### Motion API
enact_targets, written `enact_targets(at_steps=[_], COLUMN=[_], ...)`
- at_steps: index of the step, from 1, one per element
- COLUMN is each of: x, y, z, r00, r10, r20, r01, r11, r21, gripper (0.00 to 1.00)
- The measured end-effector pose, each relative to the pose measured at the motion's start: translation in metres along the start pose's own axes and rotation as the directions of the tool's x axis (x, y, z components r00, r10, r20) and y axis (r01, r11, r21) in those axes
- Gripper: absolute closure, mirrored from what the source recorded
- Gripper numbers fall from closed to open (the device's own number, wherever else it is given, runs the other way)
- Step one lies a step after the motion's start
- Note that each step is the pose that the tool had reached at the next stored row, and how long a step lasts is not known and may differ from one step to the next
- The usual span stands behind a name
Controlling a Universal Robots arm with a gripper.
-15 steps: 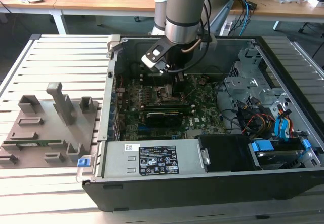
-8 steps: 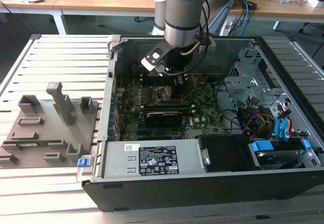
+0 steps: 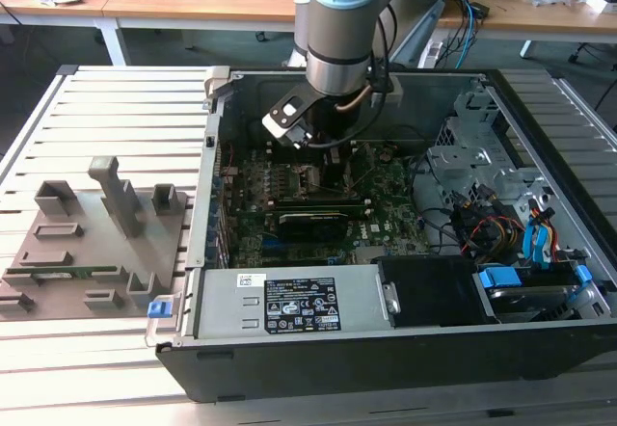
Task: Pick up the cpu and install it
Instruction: 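Place the cpu into insertion slot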
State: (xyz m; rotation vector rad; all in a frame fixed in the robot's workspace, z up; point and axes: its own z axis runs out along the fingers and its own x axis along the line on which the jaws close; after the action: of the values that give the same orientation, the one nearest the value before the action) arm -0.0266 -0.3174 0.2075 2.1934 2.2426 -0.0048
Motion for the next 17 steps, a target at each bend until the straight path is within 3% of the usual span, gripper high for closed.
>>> enact_targets(at_steps=[8, 17], x=[0.0029, 0.0049], y=[-0.0010, -0.0009], z=[0.0083, 0.0100], r00=[1.0000, 1.0000], r10=[0.000, 0.001], r20=[0.0002, 0.0001], r01=[0.000, -0.001], r11=[1.0000, 1.0000], r21=[0.0001, 0.0001], gripper=[0.45, 0.45])
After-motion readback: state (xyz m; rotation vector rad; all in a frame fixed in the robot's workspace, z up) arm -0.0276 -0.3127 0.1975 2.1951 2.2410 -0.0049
